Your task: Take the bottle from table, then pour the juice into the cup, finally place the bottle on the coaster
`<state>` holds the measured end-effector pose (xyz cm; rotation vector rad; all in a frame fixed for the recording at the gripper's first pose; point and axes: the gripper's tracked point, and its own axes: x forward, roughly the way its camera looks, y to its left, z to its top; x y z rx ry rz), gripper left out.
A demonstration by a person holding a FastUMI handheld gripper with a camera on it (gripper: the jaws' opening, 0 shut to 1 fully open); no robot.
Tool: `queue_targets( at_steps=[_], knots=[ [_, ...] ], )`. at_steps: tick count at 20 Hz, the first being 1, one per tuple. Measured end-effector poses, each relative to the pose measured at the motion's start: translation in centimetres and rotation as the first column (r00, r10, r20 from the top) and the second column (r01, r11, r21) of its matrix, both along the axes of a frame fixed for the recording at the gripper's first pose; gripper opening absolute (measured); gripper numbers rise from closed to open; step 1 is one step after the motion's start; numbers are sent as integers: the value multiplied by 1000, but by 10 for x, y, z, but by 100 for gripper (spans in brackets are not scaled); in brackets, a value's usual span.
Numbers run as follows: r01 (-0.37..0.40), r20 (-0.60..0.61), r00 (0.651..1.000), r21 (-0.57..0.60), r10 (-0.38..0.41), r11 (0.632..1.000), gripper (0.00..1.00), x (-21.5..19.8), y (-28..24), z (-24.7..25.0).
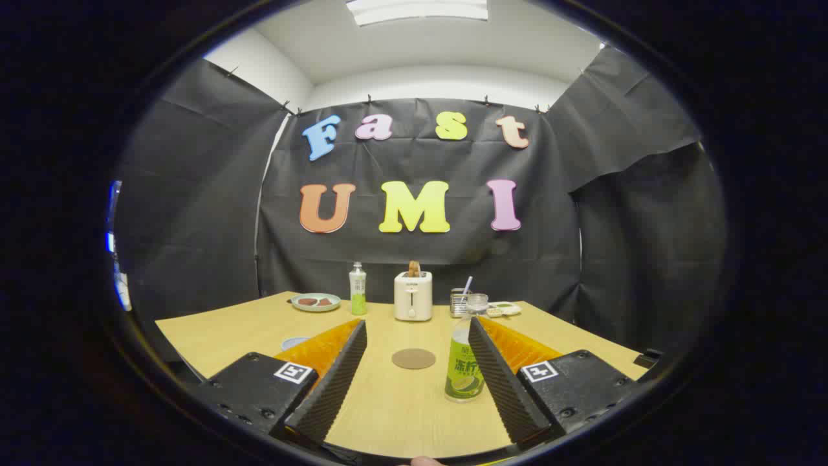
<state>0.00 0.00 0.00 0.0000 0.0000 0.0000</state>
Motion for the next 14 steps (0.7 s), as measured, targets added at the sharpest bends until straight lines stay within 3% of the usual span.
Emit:
queue_targets(
  at_steps=[14],
  knots=[
    [17,4,1000,-7,-17,1000,100,-2,-3,2]
  ],
)
